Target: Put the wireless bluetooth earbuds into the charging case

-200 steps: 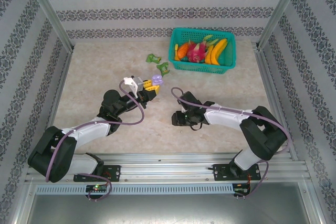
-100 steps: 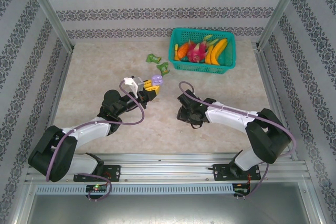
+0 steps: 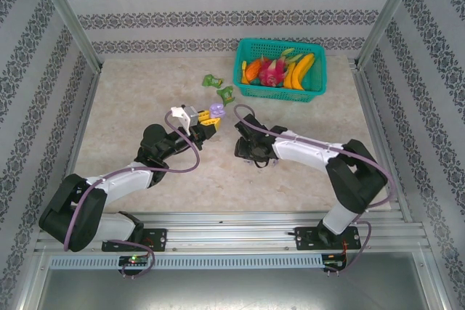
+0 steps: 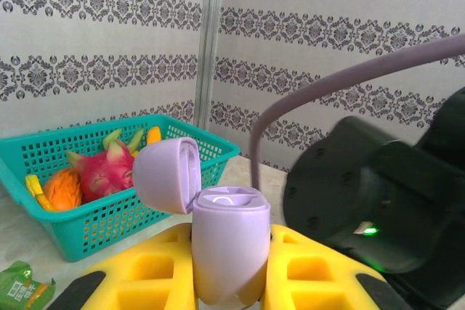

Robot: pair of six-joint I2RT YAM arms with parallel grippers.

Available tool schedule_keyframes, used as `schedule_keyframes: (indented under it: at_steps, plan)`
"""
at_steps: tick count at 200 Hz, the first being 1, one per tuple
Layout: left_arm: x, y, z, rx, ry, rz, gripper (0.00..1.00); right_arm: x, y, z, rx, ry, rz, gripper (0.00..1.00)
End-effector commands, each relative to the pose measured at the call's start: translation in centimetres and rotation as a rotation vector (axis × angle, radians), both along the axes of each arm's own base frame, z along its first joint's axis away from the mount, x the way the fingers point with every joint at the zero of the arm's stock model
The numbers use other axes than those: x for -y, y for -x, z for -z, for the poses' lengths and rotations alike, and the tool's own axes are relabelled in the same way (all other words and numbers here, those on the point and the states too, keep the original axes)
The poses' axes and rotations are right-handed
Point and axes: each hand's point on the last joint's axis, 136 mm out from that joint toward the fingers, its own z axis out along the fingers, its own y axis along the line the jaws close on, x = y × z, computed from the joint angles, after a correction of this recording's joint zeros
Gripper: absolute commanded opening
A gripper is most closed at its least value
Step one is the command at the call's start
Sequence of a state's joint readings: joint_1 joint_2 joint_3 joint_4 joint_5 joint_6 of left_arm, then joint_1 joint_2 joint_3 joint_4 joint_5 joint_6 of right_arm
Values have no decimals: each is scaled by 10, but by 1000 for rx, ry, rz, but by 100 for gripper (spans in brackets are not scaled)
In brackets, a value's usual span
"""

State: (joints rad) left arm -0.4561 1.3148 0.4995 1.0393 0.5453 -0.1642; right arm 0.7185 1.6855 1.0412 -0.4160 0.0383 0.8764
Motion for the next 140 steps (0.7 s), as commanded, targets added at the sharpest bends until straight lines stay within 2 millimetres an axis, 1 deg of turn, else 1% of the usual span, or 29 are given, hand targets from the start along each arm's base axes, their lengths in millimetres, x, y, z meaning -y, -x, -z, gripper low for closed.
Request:
schedule_keyframes:
  at_steps: [1, 27, 50, 96, 140]
  plan:
    - [-5, 1, -10, 38, 31, -12, 0, -7, -7, 9, -36, 20, -69, 48]
    - [-7, 2, -13, 42, 33, -18, 0, -17, -12, 19, -67, 21, -104, 48]
    - [-8, 2, -15, 47, 33, -21, 0, -23, -10, 25, -92, 16, -124, 48]
    - [-8, 1, -14, 44, 33, -23, 0, -22, -3, 32, -122, 24, -147, 48]
    - [-9, 0, -14, 44, 35, -26, 0, -23, 8, 32, -135, 23, -172, 47]
